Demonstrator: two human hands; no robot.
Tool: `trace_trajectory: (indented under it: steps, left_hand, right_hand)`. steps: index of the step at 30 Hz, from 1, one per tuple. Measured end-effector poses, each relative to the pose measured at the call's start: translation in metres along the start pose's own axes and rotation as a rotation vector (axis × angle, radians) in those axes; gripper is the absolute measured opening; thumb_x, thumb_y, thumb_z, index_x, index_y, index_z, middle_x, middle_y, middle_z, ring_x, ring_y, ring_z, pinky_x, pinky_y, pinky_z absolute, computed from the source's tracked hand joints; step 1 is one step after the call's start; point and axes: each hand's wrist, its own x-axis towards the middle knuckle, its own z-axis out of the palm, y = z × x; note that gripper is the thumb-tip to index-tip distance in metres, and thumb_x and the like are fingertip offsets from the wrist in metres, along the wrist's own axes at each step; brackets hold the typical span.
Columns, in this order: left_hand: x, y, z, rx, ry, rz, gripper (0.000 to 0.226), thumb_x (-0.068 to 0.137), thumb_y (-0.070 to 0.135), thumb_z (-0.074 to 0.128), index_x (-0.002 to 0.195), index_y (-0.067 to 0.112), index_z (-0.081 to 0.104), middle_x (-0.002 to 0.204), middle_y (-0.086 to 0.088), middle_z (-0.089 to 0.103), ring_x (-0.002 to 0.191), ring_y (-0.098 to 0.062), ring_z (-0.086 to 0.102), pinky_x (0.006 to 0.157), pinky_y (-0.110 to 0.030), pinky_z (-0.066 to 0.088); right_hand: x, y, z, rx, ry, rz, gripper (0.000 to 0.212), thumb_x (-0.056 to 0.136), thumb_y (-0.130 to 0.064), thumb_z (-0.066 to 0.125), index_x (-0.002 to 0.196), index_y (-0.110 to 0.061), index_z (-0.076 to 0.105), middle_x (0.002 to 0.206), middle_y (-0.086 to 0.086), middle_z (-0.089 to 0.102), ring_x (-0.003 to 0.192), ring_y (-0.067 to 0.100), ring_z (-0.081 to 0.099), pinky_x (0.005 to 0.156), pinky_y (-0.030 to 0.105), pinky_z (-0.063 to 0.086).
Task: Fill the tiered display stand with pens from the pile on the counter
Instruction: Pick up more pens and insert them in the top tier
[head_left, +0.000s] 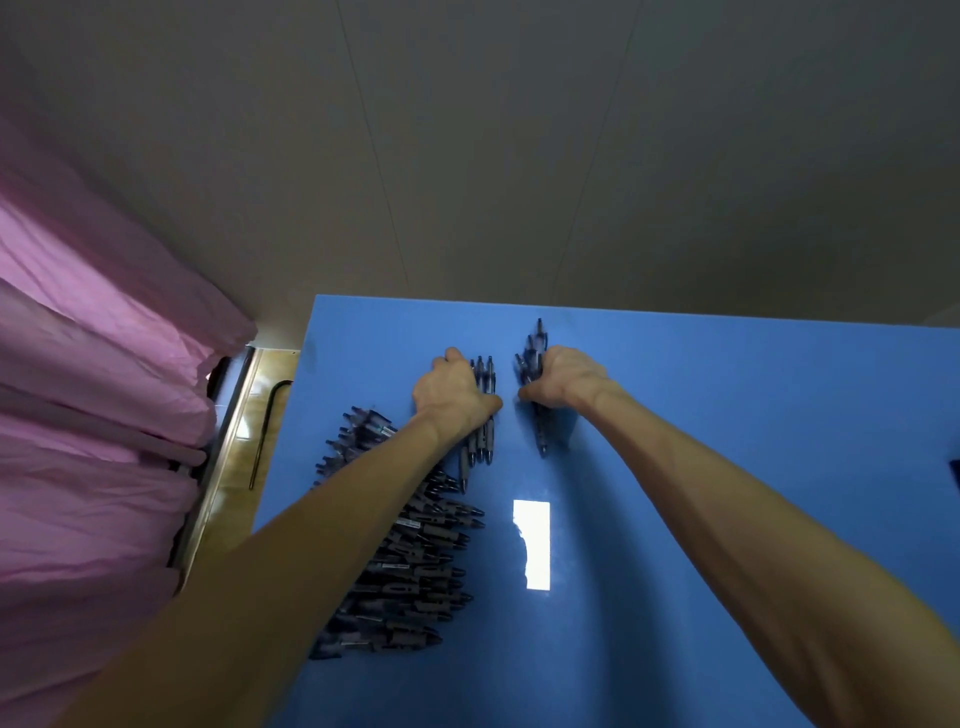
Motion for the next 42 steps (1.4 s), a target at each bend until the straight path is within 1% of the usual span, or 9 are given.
trace_trajectory:
  steps: [7, 14, 18, 21, 24, 30, 33, 36, 42]
  left_hand:
    - [-0.013, 0.030, 0.037, 0.067, 0.040, 0.145, 0.049, 0.096, 0.026, 0.062, 0.131, 0.001, 0.039, 0.134, -0.018, 0.046, 0.122, -0.035, 0.049, 0.092, -0.041, 0.047]
    - [-0.009, 0.023, 0.031, -0.104, 0.068, 0.168, 0.023, 0.101, 0.011, 0.045, 0.122, 0.000, 0.041, 0.122, -0.019, 0.052, 0.108, -0.038, 0.054, 0.084, -0.045, 0.044]
    - [-0.007, 0.022, 0.011, -0.379, -0.078, 0.072, 0.024, 0.104, 0.013, 0.041, 0.124, 0.003, 0.032, 0.097, -0.011, 0.051, 0.083, -0.029, 0.052, 0.072, -0.041, 0.044]
    - [-0.013, 0.018, 0.004, -0.588, -0.124, 0.064, 0.022, 0.106, 0.014, 0.048, 0.123, 0.007, 0.036, 0.103, -0.011, 0.062, 0.095, -0.028, 0.066, 0.084, -0.045, 0.054]
    - [-0.024, 0.015, -0.003, -0.760, -0.103, 0.079, 0.014, 0.105, 0.009, 0.052, 0.112, 0.011, 0.040, 0.098, -0.006, 0.060, 0.102, -0.029, 0.070, 0.093, -0.050, 0.057]
    - [-0.058, 0.016, -0.029, -0.808, -0.072, 0.223, 0.016, 0.104, 0.004, 0.052, 0.102, 0.016, 0.043, 0.102, -0.007, 0.057, 0.091, -0.020, 0.066, 0.086, -0.041, 0.056]
    - [-0.080, 0.021, -0.049, -0.818, -0.026, 0.277, 0.014, 0.104, 0.002, 0.050, 0.113, 0.011, 0.043, 0.100, -0.006, 0.056, 0.090, -0.019, 0.063, 0.076, -0.030, 0.056]
    - [-0.108, 0.028, -0.068, -0.862, 0.004, 0.323, 0.021, 0.104, -0.001, 0.050, 0.120, 0.009, 0.041, 0.101, -0.007, 0.055, 0.090, -0.018, 0.063, 0.061, -0.019, 0.054]
    - [-0.163, 0.063, -0.081, -0.818, -0.056, 0.481, 0.033, 0.099, -0.011, 0.045, 0.128, 0.004, 0.044, 0.098, -0.007, 0.058, 0.090, -0.018, 0.065, 0.072, -0.025, 0.057]
  right_hand:
    - [-0.003, 0.025, 0.007, 0.135, -0.038, -0.070, 0.031, 0.089, -0.038, 0.063, 0.071, -0.018, 0.047, 0.071, 0.000, 0.053, 0.076, 0.024, 0.054, 0.063, 0.030, 0.038]
    - [-0.017, 0.053, 0.023, 0.297, 0.043, -0.136, 0.032, 0.092, -0.033, 0.057, 0.067, -0.017, 0.046, 0.066, 0.001, 0.055, 0.070, 0.027, 0.054, 0.060, 0.033, 0.039]
    - [-0.027, 0.063, 0.027, 0.350, 0.131, -0.160, 0.028, 0.093, -0.036, 0.055, 0.077, -0.012, 0.053, 0.074, 0.004, 0.063, 0.075, 0.029, 0.059, 0.064, 0.036, 0.046]
    - [-0.034, 0.069, 0.028, 0.437, 0.166, -0.172, 0.033, 0.097, -0.040, 0.053, 0.087, -0.009, 0.058, 0.082, 0.005, 0.067, 0.080, 0.028, 0.062, 0.073, 0.039, 0.051]
    - [-0.042, 0.074, 0.031, 0.520, 0.164, -0.172, 0.032, 0.102, -0.036, 0.053, 0.078, -0.015, 0.052, 0.077, 0.000, 0.061, 0.077, 0.025, 0.057, 0.071, 0.037, 0.046]
    - [-0.075, 0.078, 0.033, 0.603, 0.220, -0.161, 0.027, 0.105, -0.031, 0.049, 0.079, -0.020, 0.046, 0.083, 0.000, 0.060, 0.082, 0.025, 0.054, 0.073, 0.034, 0.040]
    - [-0.102, 0.080, 0.025, 0.656, 0.275, -0.177, 0.024, 0.105, -0.031, 0.048, 0.086, -0.017, 0.050, 0.091, 0.005, 0.065, 0.086, 0.027, 0.059, 0.078, 0.038, 0.047]
    - [-0.138, 0.085, 0.011, 0.706, 0.369, -0.166, 0.025, 0.102, -0.027, 0.050, 0.080, -0.015, 0.047, 0.078, 0.002, 0.057, 0.076, 0.023, 0.052, 0.071, 0.037, 0.042]
    - [-0.225, 0.116, 0.000, 0.968, 0.523, -0.137, 0.025, 0.097, -0.026, 0.056, 0.077, -0.013, 0.050, 0.068, 0.005, 0.048, 0.064, 0.020, 0.043, 0.063, 0.032, 0.037]
